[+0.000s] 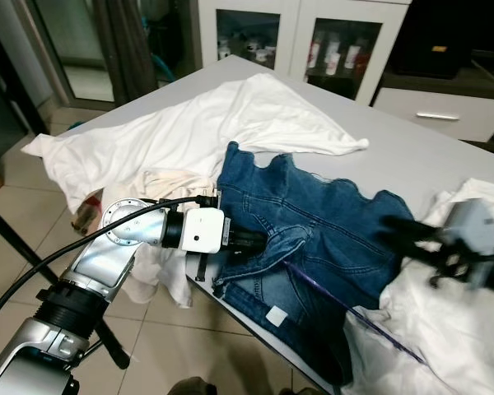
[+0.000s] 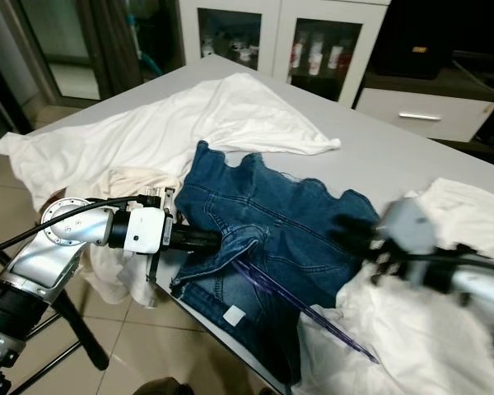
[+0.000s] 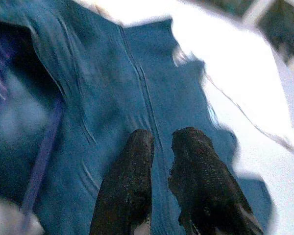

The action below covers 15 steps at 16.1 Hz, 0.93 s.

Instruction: Hang hanger

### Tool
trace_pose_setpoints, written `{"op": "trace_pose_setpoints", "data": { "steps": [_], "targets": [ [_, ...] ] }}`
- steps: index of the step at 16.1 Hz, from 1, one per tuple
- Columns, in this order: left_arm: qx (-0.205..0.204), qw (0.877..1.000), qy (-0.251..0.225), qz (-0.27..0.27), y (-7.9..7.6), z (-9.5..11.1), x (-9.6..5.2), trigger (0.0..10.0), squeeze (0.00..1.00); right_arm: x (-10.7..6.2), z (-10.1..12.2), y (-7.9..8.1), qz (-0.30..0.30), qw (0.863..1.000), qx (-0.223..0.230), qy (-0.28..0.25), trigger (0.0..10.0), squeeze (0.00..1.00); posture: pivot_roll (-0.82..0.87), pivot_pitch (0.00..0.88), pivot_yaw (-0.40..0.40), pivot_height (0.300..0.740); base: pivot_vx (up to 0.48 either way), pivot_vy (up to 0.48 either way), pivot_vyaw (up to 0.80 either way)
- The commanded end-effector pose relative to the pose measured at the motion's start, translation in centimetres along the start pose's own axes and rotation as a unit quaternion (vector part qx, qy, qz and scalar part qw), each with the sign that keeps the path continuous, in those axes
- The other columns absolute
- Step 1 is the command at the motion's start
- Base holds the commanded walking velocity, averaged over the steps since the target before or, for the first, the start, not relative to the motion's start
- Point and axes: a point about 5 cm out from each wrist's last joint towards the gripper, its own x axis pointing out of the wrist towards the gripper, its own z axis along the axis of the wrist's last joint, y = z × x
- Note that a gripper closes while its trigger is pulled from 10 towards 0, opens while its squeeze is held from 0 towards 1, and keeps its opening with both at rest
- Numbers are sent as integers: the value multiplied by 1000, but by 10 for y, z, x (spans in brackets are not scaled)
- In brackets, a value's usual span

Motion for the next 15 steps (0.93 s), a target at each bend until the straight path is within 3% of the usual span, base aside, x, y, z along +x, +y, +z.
{"op": "trace_pose_setpoints", "data": {
  "steps": [1,2,3,4,7,9,10,11,13,15],
  "targets": [
    [3,1000,4,-6,-1,0,2,0,0,-10,-11,-6,-11,999,-15,48,10000,0,-52,61,-3,740,0,0,0],
    [3,1000,3,-8,-1,0,3,0,0,-17,-21,-6,-5,997,-11,76,10000,349,-54,64,-3,740,0,0,0],
    [2,1000,3,-8,-1,-1,3,0,0,-19,-20,-4,3,997,-4,72,10000,878,-56,65,-1,740,0,0,0],
    [2,1000,2,-10,-2,-1,3,0,0,-22,-19,2,26,998,9,64,10000,1000,-57,68,0,740,0,0,0],
    [1,1000,1,-12,-2,-1,4,0,0,-24,-19,19,84,995,23,55,10000,1000,-56,69,2,740,0,0,0],
    [1,1000,2,-12,-2,-1,4,0,0,-23,-21,21,90,994,24,59,10000,1000,-55,69,2,740,0,0,0],
    [1,1000,2,-12,-2,-1,3,0,0,-23,-24,22,96,993,26,65,10000,478,-52,67,2,740,0,0,0],
    [1,1000,2,-12,-2,-1,3,0,0,-24,-26,23,105,991,28,73,10000,263,-52,67,2,740,0,0,0],
    [1,1000,3,-11,-2,-1,3,0,0,-22,-30,30,124,988,26,84,10000,0,-47,65,-1,740,0,0,0],
    [1,1000,3,-9,-2,-1,3,0,0,-10,-28,44,153,985,23,73,10000,0,-45,64,-4,740,0,0,0]
  ]
}}
